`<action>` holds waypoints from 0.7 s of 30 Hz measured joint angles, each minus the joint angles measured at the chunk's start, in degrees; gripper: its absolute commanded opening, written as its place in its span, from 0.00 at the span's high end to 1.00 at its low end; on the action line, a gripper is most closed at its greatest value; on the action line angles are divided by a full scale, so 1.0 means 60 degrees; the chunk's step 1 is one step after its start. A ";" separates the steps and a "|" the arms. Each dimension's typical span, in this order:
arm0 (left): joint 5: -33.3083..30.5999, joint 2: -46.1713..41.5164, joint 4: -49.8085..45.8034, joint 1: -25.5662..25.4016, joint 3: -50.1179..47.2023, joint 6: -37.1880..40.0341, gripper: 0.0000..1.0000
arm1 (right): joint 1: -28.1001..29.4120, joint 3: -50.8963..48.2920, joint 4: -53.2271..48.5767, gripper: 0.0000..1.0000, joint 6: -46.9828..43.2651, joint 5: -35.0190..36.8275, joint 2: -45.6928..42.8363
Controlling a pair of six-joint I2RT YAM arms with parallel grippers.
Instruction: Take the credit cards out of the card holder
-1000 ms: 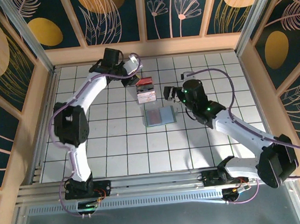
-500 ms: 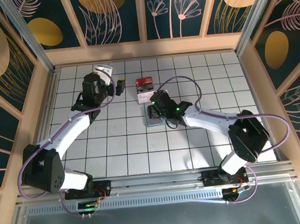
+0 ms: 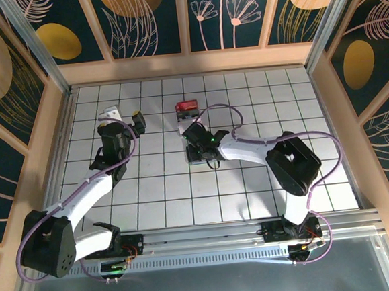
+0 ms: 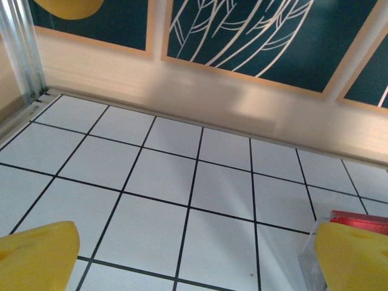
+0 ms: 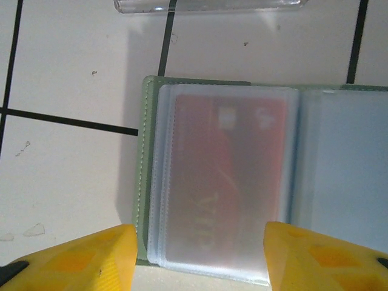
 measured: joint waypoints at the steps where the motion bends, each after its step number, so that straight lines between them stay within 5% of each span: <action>1: -0.0029 0.0000 0.0047 0.0000 -0.0022 -0.0120 0.01 | 0.0000 0.0051 0.0000 0.40 -0.0011 -0.0018 0.0091; 10: 0.0036 0.0051 0.0379 0.0000 -0.0076 -0.0634 0.01 | 0.0000 0.0215 -0.0095 0.30 -0.0033 0.0076 0.0535; 21: 0.0346 0.0393 0.0386 0.0000 -0.0076 -0.0710 0.01 | -0.0091 0.0284 -0.0098 0.36 -0.0095 0.0058 0.0838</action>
